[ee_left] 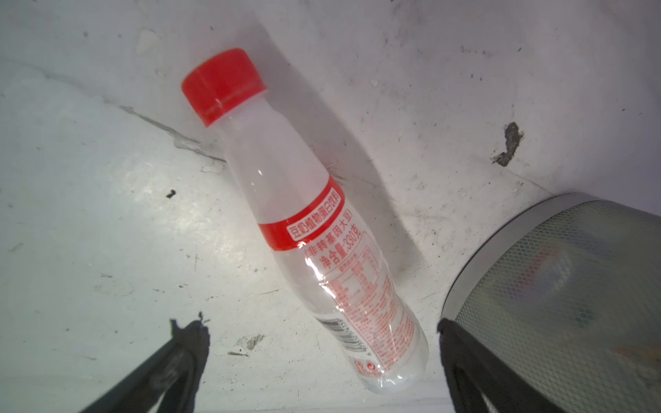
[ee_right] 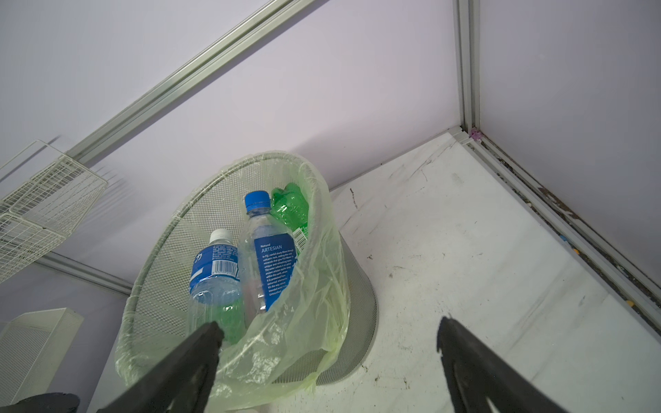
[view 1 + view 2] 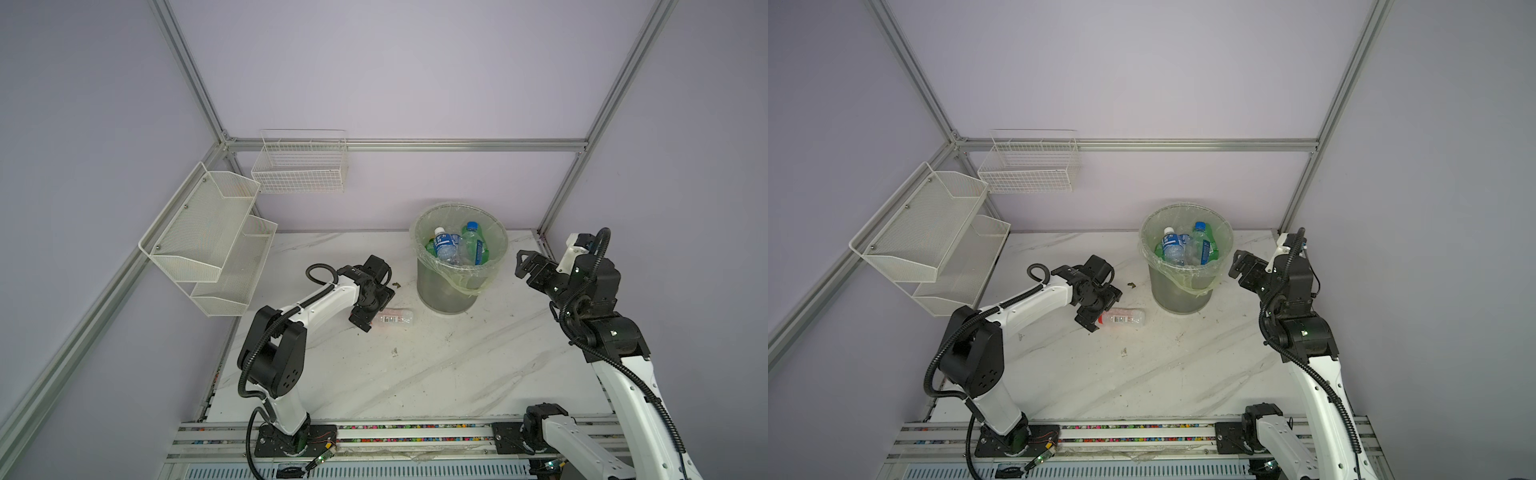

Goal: Throw the plastic bottles in the bin
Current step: Pick up the plastic bottle from the center of the table.

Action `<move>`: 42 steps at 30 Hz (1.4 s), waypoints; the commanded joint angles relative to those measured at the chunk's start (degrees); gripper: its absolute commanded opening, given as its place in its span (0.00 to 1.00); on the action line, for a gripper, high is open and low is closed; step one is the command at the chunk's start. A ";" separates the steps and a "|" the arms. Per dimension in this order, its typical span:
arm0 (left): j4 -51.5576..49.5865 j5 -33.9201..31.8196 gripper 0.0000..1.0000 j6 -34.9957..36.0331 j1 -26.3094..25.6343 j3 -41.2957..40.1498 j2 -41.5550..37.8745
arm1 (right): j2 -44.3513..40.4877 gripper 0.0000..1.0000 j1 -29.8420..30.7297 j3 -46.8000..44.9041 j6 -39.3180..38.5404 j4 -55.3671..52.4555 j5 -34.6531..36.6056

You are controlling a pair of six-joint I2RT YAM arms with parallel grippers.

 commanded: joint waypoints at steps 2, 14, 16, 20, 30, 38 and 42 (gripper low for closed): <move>0.75 -0.11 1.00 -0.68 -0.75 4.56 2.29 | -0.77 0.97 -0.22 -0.46 -0.05 0.56 -0.88; 3.95 2.28 0.91 3.40 -0.70 4.82 11.29 | -2.15 0.97 -0.23 -0.81 -0.53 0.18 0.01; 4.65 2.40 0.83 3.93 -0.71 4.38 11.59 | -2.24 0.97 -0.22 -0.94 -0.58 0.26 0.04; 5.49 1.99 0.68 5.35 -0.17 3.00 10.46 | -2.25 0.97 -0.22 -1.20 -0.76 0.26 0.16; 12.58 3.07 0.56 14.76 3.86 -1.88 2.57 | -2.29 0.97 -0.22 -3.52 -1.29 0.52 0.62; 13.41 5.41 0.56 26.38 6.15 -0.48 -1.14 | -1.64 0.97 -0.35 -5.89 -0.39 -0.03 4.61; 12.76 5.53 0.55 29.66 6.97 -0.27 -2.91 | -0.24 0.97 -1.22 -6.47 0.33 0.35 5.19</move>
